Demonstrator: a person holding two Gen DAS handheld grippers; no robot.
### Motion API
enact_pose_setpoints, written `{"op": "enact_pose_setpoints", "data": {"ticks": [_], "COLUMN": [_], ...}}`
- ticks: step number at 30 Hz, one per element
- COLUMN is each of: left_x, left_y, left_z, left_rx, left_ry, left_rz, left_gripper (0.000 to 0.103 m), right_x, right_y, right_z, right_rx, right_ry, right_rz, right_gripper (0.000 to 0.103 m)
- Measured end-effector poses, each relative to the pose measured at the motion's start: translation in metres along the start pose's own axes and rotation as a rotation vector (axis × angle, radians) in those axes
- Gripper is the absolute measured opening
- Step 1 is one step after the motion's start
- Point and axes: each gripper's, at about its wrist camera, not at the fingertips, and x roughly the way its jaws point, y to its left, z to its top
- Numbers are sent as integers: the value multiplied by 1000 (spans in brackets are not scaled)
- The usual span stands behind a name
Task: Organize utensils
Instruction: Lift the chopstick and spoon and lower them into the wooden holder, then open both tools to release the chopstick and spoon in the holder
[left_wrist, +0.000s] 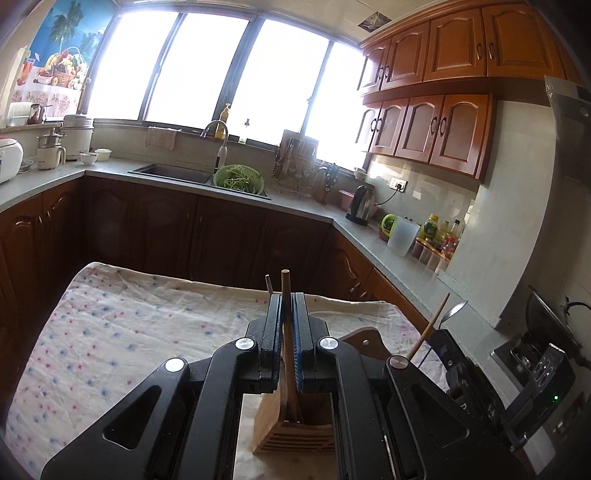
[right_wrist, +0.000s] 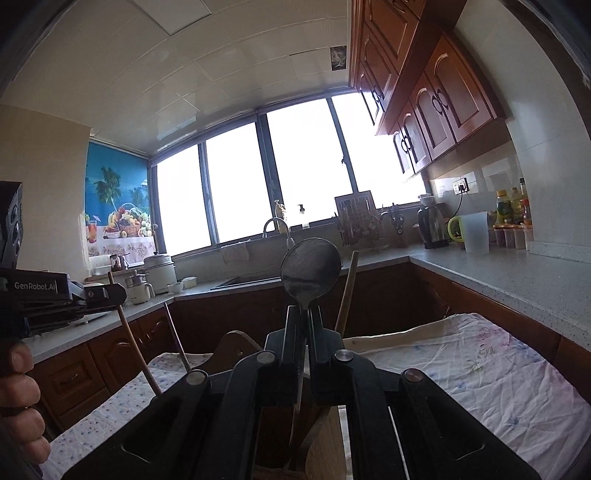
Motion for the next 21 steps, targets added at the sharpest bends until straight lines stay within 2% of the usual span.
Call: {"op": "enact_pose_setpoints", "data": {"ticks": [6,12,21], "left_x": [-4,-3,1], "left_y": [-2,-3,4], "left_z": [-7,-3,-3], "left_rx": [20,64,29], "left_ry": [-7,18,38], "left_rz": [-6,7,1], "left_gripper": [5,6,6], "right_x": [0,3,12], "right_y": [-10,-7,-11], "right_z": [-15,-36,-27], "right_rx": [-4,-24,-4], "right_ry": [57,137,210], "right_rz": [-17,2,17], "right_gripper": [4,4,5]}}
